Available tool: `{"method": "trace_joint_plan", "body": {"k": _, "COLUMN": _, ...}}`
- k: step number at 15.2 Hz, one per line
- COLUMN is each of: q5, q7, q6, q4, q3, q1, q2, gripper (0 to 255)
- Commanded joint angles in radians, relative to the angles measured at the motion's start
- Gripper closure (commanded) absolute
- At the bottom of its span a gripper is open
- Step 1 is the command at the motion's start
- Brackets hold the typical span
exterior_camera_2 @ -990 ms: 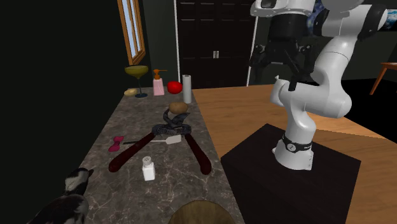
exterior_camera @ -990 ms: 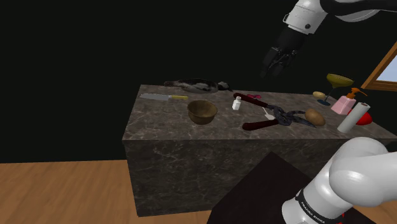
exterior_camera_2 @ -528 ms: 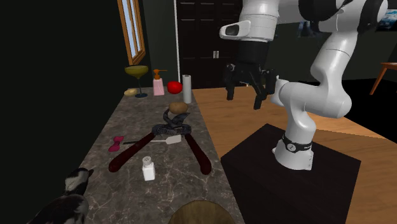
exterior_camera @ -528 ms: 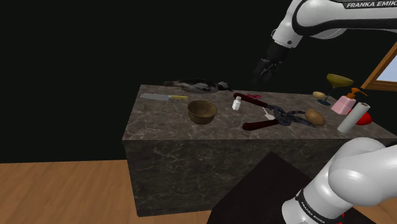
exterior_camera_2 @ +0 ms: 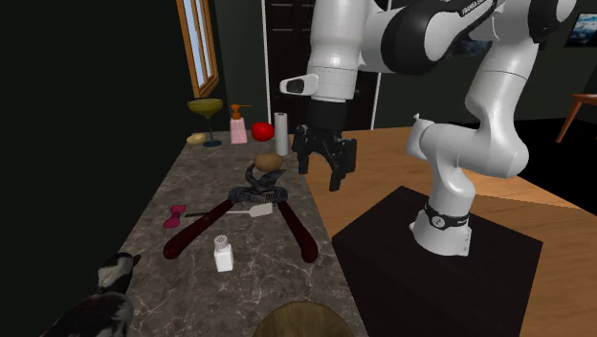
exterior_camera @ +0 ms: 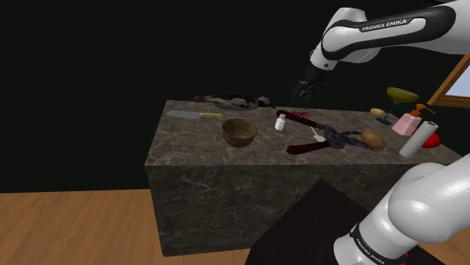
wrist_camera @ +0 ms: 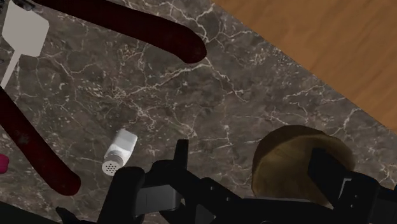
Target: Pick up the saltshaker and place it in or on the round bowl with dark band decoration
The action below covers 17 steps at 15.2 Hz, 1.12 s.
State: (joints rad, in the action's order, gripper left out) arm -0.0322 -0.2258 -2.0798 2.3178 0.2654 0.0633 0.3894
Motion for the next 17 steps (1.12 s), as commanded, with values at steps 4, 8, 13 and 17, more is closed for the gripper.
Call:
{"method": "trace_joint_plan", "body": {"k": 4, "q5": 0.030, "q7": -0.091, "q6": -0.107, "q4": -0.055, "q3": 0.062, "q1": 0.002, "q2": -0.166, "gripper": 0}}
{"method": "trace_joint_plan", "body": {"k": 8, "q5": 0.084, "q7": -0.175, "q6": -0.171, "q4": -0.129, "q3": 0.104, "q1": 0.008, "q2": -0.314, "gripper": 0}}
{"method": "trace_joint_plan", "body": {"k": 13, "q5": 0.178, "q7": -0.287, "q6": -0.223, "q4": -0.252, "q3": 0.130, "q1": 0.035, "q2": -0.509, "gripper": 0}}
{"method": "trace_joint_plan", "body": {"k": 17, "q5": 0.253, "q7": -0.366, "q6": -0.242, "q4": -0.374, "q3": 0.126, "q1": 0.079, "q2": -0.667, "gripper": 0}}
